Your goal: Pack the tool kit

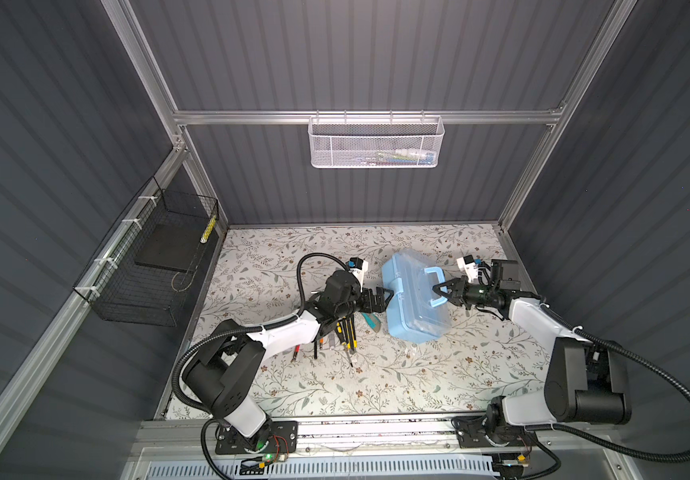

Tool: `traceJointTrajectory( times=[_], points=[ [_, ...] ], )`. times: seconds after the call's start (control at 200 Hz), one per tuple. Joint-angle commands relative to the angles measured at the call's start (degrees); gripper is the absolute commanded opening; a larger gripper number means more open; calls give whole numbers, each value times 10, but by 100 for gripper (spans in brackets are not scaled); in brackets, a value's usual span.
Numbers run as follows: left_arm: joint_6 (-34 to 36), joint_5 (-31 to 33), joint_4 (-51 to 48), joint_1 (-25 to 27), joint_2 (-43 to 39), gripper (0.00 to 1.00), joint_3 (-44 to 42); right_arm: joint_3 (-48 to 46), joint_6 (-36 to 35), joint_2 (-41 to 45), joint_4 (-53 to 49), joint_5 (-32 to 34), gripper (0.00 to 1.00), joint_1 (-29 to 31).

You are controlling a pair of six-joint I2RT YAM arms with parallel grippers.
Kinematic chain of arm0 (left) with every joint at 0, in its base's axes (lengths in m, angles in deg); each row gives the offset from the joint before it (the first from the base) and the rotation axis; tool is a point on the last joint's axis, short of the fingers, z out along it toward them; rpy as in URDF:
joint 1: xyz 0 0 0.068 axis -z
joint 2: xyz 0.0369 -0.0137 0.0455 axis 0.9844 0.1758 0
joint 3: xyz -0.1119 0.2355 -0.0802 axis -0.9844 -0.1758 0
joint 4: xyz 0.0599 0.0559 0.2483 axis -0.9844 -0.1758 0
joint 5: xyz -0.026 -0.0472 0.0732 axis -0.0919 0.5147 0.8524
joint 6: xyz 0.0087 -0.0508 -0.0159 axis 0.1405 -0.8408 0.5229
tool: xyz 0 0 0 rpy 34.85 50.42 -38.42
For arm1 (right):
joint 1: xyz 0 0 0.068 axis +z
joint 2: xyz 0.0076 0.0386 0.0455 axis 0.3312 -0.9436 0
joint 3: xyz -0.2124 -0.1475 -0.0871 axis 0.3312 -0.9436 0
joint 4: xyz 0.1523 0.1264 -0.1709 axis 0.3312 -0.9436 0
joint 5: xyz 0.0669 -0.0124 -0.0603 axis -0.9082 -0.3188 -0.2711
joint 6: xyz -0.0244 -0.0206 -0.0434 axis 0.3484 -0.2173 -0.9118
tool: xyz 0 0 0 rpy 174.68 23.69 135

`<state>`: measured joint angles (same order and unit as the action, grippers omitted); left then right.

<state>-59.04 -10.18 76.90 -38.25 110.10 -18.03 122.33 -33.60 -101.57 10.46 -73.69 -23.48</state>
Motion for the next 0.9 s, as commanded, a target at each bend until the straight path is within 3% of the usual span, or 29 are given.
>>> traceJointTrajectory(
  times=[0.0,0.896],
  points=[
    [-43,-29,57,6,12,99,12,23,-66,-17,-6,23,0,-2],
    [-64,-103,106,29,63,99,50,64,-75,-18,-31,82,0,38]
  ],
)
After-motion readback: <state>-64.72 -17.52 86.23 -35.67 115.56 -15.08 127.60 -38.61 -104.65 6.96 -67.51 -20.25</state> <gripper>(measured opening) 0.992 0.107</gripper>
